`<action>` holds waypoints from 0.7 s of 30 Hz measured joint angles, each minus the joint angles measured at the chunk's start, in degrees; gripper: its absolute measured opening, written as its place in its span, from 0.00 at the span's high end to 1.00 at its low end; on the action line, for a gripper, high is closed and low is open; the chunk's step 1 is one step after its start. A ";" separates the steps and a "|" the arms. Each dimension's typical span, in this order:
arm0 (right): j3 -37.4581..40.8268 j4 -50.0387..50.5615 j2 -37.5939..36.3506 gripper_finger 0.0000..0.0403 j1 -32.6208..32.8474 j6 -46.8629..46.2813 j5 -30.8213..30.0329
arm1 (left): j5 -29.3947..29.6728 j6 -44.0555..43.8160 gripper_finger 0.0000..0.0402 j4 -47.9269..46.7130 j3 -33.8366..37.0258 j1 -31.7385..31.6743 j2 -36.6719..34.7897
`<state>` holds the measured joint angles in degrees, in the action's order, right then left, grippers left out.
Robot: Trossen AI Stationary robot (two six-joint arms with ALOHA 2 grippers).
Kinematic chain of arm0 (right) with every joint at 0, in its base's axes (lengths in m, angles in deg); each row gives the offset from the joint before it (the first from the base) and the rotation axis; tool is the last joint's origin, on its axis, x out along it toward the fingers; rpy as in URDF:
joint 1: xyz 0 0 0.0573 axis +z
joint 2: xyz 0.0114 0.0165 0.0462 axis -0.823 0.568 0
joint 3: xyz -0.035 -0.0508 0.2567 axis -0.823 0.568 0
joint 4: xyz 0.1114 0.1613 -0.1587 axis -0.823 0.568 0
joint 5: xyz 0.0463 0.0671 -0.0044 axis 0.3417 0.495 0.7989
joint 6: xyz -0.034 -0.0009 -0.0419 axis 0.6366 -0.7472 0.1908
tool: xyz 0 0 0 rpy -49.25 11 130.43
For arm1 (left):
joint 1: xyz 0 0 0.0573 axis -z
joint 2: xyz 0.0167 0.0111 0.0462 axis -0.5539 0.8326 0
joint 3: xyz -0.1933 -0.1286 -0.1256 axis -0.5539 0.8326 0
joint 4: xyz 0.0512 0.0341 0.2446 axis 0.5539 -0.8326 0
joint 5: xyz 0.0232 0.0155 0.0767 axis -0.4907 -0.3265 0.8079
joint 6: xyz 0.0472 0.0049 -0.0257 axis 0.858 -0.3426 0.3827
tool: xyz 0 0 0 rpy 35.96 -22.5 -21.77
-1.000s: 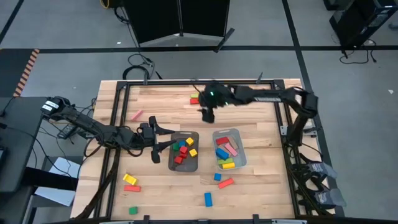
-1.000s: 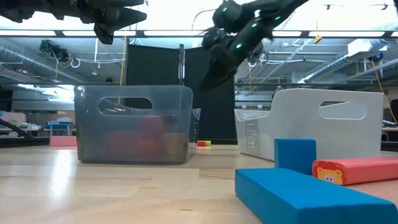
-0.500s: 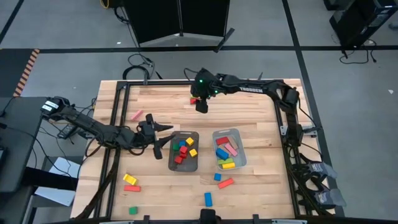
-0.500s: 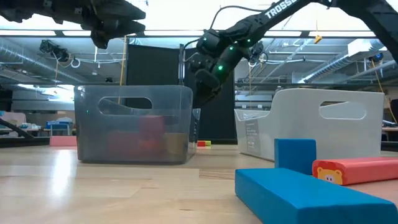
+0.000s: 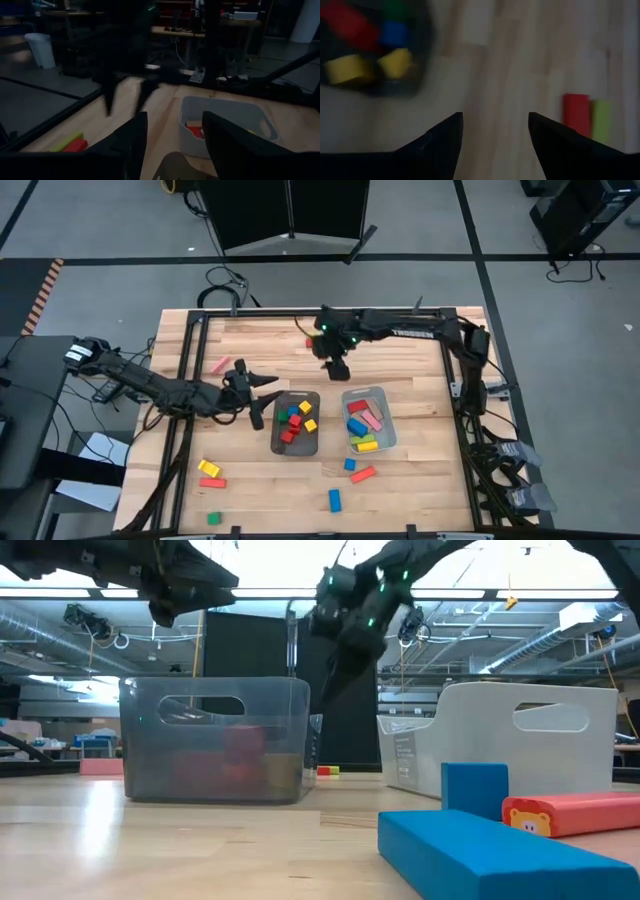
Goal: Sort blocks by size
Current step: Put the right large orange block into the gray bin
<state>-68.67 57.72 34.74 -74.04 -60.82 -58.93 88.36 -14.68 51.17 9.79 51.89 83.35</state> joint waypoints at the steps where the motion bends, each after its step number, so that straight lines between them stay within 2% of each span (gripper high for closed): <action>1: 0.00 1.13 -1.10 0.42 1.61 -0.08 -0.16 | 0.00 0.00 0.51 -0.06 0.00 -0.31 0.00; 6: 0.00 6.87 -6.74 0.45 13.88 -1.88 -4.61 | -0.04 0.00 0.51 -0.52 0.00 -1.36 0.00; 10: 0.00 9.14 -9.90 0.46 24.26 -7.90 -9.99 | -0.11 -0.19 0.51 -0.74 0.00 -1.39 0.10; 13: -0.07 9.23 -10.08 0.45 32.31 -12.18 -13.35 | -0.28 -1.77 0.51 -1.00 0.20 -1.32 0.24; 18: 0.26 9.15 -8.03 0.41 43.55 -17.26 -23.40 | -1.68 -6.40 0.51 -0.15 2.01 -1.27 0.26; 21: 0.54 8.92 -6.08 0.39 48.21 -22.36 -25.17 | -4.08 -9.25 0.51 2.43 3.43 -1.28 0.24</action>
<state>-68.13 66.65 28.66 -25.84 -83.17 -84.10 84.28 -23.93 53.60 13.21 50.61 83.59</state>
